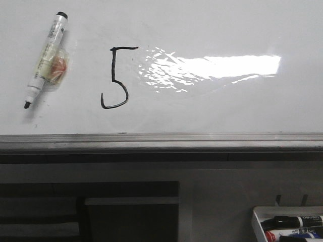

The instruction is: Write number 5 on whiteboard

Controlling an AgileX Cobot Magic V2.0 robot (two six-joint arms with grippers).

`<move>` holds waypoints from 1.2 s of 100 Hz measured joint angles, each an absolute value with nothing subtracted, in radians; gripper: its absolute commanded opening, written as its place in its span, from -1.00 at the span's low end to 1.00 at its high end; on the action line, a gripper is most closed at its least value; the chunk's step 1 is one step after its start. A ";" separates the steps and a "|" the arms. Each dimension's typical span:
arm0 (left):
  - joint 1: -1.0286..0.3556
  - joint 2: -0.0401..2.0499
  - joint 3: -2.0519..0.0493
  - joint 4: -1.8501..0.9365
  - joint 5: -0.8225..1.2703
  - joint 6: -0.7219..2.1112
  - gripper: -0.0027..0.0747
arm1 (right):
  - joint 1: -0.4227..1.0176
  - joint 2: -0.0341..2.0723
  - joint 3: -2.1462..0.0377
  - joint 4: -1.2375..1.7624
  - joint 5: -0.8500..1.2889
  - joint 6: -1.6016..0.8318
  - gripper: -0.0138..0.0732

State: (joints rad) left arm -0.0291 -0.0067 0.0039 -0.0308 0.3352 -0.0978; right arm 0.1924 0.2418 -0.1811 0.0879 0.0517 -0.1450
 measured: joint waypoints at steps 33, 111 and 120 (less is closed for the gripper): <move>-0.029 -0.007 0.004 -0.031 0.335 -0.098 -0.98 | -0.143 0.092 -0.087 0.066 0.064 -0.145 -0.80; -0.029 -0.007 0.004 -0.033 0.335 -0.098 -0.98 | -0.156 -0.010 0.015 0.000 0.327 -0.145 -0.80; -0.029 -0.007 0.004 -0.033 0.335 -0.098 -0.98 | -0.156 -0.010 0.015 0.000 0.327 -0.145 -0.80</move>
State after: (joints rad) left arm -0.0291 -0.0067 0.0039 -0.0325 0.3352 -0.0978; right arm -0.1564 -0.0103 0.0147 0.0000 0.3268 -0.1450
